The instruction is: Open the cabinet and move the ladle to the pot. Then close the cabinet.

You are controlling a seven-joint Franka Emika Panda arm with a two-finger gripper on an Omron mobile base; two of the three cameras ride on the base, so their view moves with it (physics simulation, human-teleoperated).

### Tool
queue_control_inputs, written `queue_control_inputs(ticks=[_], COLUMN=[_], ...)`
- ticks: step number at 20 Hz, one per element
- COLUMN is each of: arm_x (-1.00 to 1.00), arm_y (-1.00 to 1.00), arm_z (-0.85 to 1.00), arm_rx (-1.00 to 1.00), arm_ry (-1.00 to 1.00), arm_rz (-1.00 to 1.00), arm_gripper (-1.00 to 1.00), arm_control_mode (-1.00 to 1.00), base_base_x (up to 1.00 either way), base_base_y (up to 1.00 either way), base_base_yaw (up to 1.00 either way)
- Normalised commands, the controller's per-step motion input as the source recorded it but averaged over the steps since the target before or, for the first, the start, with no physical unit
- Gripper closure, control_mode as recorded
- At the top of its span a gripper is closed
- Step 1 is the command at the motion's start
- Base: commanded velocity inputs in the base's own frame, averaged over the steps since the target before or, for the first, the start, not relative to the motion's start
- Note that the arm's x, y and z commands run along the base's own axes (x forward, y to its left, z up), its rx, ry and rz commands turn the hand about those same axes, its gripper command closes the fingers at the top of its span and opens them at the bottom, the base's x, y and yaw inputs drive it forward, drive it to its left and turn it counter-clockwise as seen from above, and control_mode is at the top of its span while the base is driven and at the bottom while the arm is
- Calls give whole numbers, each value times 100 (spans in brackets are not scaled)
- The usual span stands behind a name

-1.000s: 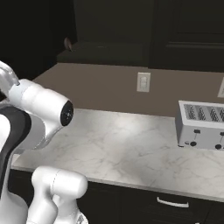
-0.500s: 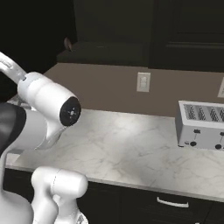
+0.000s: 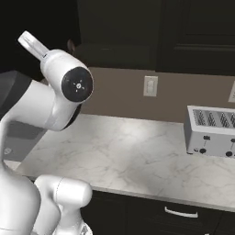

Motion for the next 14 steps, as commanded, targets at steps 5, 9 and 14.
queue_control_inputs(ticks=[5,9,14], arm_x=[71,44,51], arm_y=[-9,0,0], arm_z=[16,-12,-21], arm_rx=[-12,-5,0], arm_ry=[0,0,0], arm_rz=[-14,1,16], arm_gripper=[-100,-100,-100], arm_control_mode=[-100,-100,-100], base_base_x=[0,0,0], base_base_y=[0,0,0], base_base_yaw=[0,0,0])
